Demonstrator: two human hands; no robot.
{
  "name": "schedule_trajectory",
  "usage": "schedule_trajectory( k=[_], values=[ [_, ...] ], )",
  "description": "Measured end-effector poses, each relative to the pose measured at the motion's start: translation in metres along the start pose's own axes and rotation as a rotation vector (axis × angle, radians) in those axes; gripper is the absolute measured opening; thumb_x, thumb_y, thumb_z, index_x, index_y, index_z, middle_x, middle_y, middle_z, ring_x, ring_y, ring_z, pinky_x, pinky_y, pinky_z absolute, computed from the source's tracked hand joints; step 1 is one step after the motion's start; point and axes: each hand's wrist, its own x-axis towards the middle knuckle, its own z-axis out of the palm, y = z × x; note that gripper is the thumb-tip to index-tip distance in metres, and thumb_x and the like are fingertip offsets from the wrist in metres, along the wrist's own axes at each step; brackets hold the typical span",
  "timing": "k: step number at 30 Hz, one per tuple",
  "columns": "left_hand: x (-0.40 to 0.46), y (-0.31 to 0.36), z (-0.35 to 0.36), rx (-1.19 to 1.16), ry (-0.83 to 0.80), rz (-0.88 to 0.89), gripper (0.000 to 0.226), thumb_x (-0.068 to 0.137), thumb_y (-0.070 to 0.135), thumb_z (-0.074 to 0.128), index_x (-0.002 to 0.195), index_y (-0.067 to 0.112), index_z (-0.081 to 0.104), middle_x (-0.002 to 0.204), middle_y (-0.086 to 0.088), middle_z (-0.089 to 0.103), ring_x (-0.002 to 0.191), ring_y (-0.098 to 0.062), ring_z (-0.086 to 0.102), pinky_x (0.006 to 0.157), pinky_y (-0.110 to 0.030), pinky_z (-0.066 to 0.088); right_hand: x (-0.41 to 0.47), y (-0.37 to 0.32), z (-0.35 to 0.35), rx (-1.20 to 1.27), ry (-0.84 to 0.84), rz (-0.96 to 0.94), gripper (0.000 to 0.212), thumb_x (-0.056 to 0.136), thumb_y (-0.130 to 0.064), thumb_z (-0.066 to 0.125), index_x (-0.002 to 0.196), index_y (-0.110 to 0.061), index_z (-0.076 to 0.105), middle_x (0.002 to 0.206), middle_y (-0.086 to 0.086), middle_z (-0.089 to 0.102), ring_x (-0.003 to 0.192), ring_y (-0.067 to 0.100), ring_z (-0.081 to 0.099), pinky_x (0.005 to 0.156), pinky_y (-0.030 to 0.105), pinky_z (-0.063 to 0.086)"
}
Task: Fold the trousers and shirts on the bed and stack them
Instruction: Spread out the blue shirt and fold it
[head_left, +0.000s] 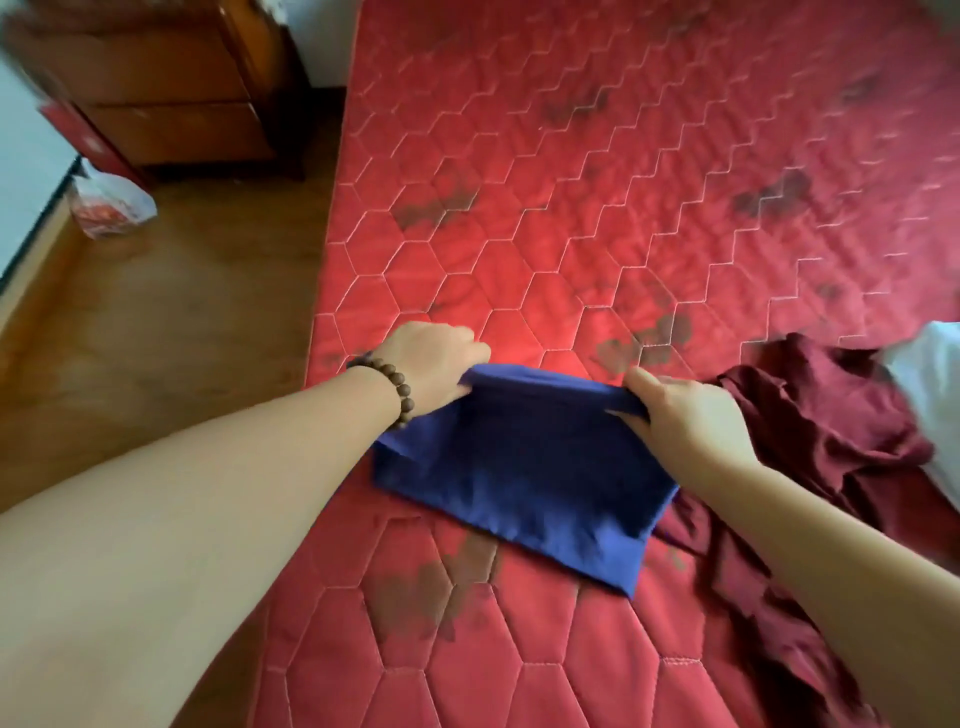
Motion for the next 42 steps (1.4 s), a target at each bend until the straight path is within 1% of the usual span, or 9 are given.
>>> schedule_trajectory(
  k=[4, 9, 16, 21, 25, 28, 31, 35, 42],
  values=[
    [0.0, -0.026, -0.056, -0.025, 0.227, -0.08, 0.02, 0.094, 0.021, 0.052, 0.112, 0.017, 0.059, 0.105, -0.004, 0.055, 0.092, -0.025, 0.057, 0.071, -0.04, 0.047, 0.033, 0.002, -0.05, 0.002, 0.322, -0.156, 0.026, 0.066, -0.011, 0.078, 0.072, -0.007, 0.052, 0.059, 0.009, 0.056, 0.05, 0.031, 0.056, 0.045, 0.028, 0.032],
    [-0.013, -0.029, -0.05, 0.089, 0.347, 0.006, 0.034, 0.083, -0.007, 0.039, 0.106, 0.007, 0.06, 0.101, -0.013, 0.056, 0.092, -0.031, 0.056, 0.075, -0.045, 0.047, 0.036, 0.004, -0.055, -0.092, 0.466, -0.307, 0.016, 0.08, -0.02, 0.056, 0.07, -0.007, 0.058, 0.059, 0.009, 0.055, 0.052, 0.031, 0.056, 0.044, 0.031, 0.036],
    [-0.07, 0.02, 0.085, 0.06, 0.24, -0.067, 0.017, 0.059, -0.002, 0.078, 0.068, 0.008, 0.068, 0.067, -0.009, 0.059, 0.062, -0.028, 0.062, 0.052, -0.032, 0.051, -0.028, -0.008, 0.053, -0.011, 0.072, -0.371, 0.019, 0.062, -0.005, 0.082, 0.077, -0.009, 0.07, 0.064, 0.008, 0.057, 0.058, 0.029, 0.06, 0.049, 0.037, 0.049],
    [-0.12, 0.06, 0.15, -0.055, 0.257, -0.166, 0.038, 0.074, 0.01, 0.041, 0.088, 0.005, 0.076, 0.087, -0.016, 0.071, 0.081, -0.03, 0.07, 0.065, -0.035, 0.058, -0.092, -0.029, 0.108, -0.059, -0.304, -0.332, 0.014, 0.079, -0.012, 0.067, 0.093, -0.014, 0.068, 0.083, 0.006, 0.063, 0.08, 0.029, 0.064, 0.067, 0.039, 0.048],
    [-0.155, 0.074, 0.156, -0.072, 0.293, -0.305, 0.046, 0.075, 0.008, 0.035, 0.096, 0.002, 0.075, 0.102, -0.021, 0.071, 0.087, -0.037, 0.069, 0.064, -0.043, 0.057, -0.134, -0.05, 0.111, -0.016, -0.266, -0.323, 0.031, 0.07, -0.008, 0.074, 0.099, -0.015, 0.072, 0.075, 0.006, 0.061, 0.065, 0.03, 0.064, 0.056, 0.034, 0.049],
    [-0.179, 0.084, 0.153, -0.092, 0.32, -0.337, 0.044, 0.075, 0.007, 0.034, 0.089, 0.003, 0.076, 0.097, -0.016, 0.073, 0.071, -0.034, 0.067, 0.054, -0.04, 0.055, -0.17, -0.068, 0.115, 0.025, -0.397, -0.3, 0.06, 0.09, -0.011, 0.047, 0.146, -0.03, 0.037, 0.102, 0.006, 0.059, 0.091, 0.031, 0.062, 0.075, 0.038, 0.047],
    [-0.196, 0.096, 0.151, -0.187, 0.203, -0.399, 0.039, 0.078, -0.006, 0.04, 0.097, 0.003, 0.073, 0.11, -0.013, 0.07, 0.058, -0.033, 0.065, 0.05, -0.039, 0.052, -0.211, -0.096, 0.118, -0.014, -0.492, -0.257, 0.067, 0.094, -0.012, 0.037, 0.152, -0.035, 0.012, 0.113, 0.007, 0.054, 0.094, 0.031, 0.062, 0.074, 0.039, 0.045],
    [-0.213, 0.114, 0.168, -0.269, -0.084, -0.515, 0.054, 0.093, 0.003, 0.036, 0.144, 0.02, 0.041, 0.157, 0.007, 0.027, 0.11, -0.03, 0.059, 0.078, -0.033, 0.046, -0.272, -0.148, 0.121, -0.03, -0.684, -0.237, 0.074, 0.092, -0.004, 0.034, 0.153, -0.022, -0.004, 0.12, 0.01, 0.053, 0.095, 0.034, 0.062, 0.062, 0.037, 0.035],
    [-0.23, 0.15, 0.169, -0.893, 0.228, -0.758, 0.06, 0.083, -0.008, 0.047, 0.14, 0.01, 0.047, 0.16, -0.004, 0.015, 0.135, -0.023, 0.037, 0.1, -0.02, 0.031, -0.303, -0.175, 0.109, 0.104, -0.642, -0.151, 0.073, 0.092, -0.065, 0.027, 0.152, -0.027, 0.013, 0.113, 0.005, 0.057, 0.096, 0.028, 0.06, 0.066, 0.036, 0.037]
  ],
)
